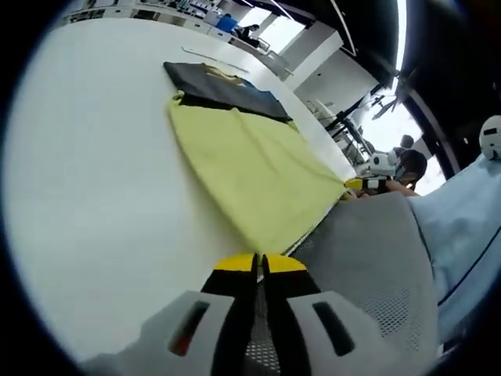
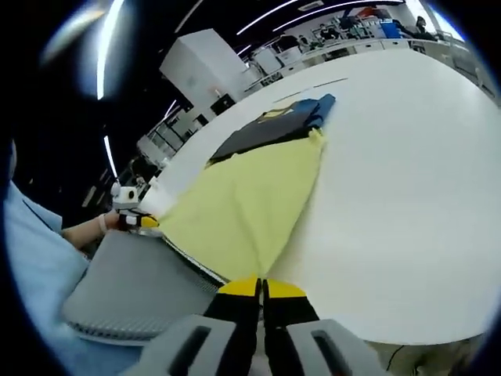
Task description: Fold the garment on the visible template until the final outline fits inside the template.
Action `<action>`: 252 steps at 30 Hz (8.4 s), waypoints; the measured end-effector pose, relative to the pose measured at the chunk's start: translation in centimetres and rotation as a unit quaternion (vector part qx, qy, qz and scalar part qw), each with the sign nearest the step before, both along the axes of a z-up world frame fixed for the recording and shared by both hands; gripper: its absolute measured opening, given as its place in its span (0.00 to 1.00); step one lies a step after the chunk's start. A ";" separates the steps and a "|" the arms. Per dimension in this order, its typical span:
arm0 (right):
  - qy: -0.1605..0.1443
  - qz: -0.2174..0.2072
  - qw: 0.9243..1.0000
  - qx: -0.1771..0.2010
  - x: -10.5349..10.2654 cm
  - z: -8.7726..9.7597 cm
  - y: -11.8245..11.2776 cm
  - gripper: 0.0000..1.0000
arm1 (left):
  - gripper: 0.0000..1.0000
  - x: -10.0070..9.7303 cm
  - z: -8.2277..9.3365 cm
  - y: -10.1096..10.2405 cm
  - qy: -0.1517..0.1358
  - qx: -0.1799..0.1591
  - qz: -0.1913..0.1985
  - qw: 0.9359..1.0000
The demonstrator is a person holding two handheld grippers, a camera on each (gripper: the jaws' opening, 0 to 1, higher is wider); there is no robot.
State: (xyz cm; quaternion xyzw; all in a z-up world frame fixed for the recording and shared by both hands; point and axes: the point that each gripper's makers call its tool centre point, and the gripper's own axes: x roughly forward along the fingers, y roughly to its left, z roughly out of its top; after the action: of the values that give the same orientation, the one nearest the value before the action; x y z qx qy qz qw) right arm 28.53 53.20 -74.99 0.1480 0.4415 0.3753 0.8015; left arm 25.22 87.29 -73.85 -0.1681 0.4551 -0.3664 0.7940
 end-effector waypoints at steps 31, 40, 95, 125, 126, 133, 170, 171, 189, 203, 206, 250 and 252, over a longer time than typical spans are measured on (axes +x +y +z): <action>-0.014 -0.097 0.979 0.177 8.6 9.5 1.0 0.00 | 0.00 11.0 10.9 -0.1 -0.143 -0.082 0.075 0.983; -0.075 -0.099 0.978 0.169 16.1 12.4 0.8 0.00 | 0.00 19.5 13.5 0.8 -0.188 -0.090 0.132 0.969; -0.028 -0.157 0.986 0.057 35.5 0.1 2.1 0.00 | 0.00 36.5 -0.7 4.0 -0.093 0.009 0.269 0.958; -0.090 -0.098 0.991 0.010 35.3 -0.2 2.4 0.00 | 0.00 37.0 -0.9 3.7 -0.157 0.066 0.201 0.965; -0.094 -0.098 0.991 0.004 35.3 -0.1 2.3 0.00 | 0.00 37.0 -0.7 3.9 -0.164 0.069 0.198 0.964; -0.139 -0.058 0.988 -0.015 34.9 1.1 2.3 0.19 | 0.11 36.7 1.0 4.1 -0.204 0.090 0.157 0.962; -0.400 0.323 0.773 -0.371 34.5 -1.0 3.1 0.13 | 0.18 36.3 -0.6 3.3 -0.398 0.451 -0.281 0.748; -0.400 0.324 0.773 -0.372 34.5 -1.0 3.1 0.12 | 0.18 36.2 -0.7 3.3 -0.398 0.455 -0.290 0.741; -0.436 0.343 0.730 -0.399 35.4 -0.7 3.3 0.08 | 0.11 36.9 -1.3 3.2 -0.417 0.507 -0.356 0.665; -0.411 0.263 0.802 -0.343 36.6 1.0 3.8 0.00 | 0.00 37.5 -0.3 3.3 -0.364 0.432 -0.227 0.793; -0.393 0.236 0.829 -0.322 37.0 1.3 3.7 0.00 | 0.00 38.2 0.3 3.4 -0.351 0.400 -0.181 0.827; -0.251 0.092 0.937 -0.226 40.4 -1.6 3.5 0.00 | 0.00 39.6 -2.3 4.4 -0.169 0.238 0.058 0.955; -0.252 0.094 0.936 -0.226 40.4 -1.6 3.6 0.00 | 0.00 39.3 -2.3 4.4 -0.173 0.240 0.056 0.954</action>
State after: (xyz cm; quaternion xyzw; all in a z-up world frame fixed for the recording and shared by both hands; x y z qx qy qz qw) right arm 68.94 56.81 -76.58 -0.1786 0.3099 0.3638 0.8600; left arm 64.57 91.66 -76.13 0.0681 0.3750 -0.2249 0.8968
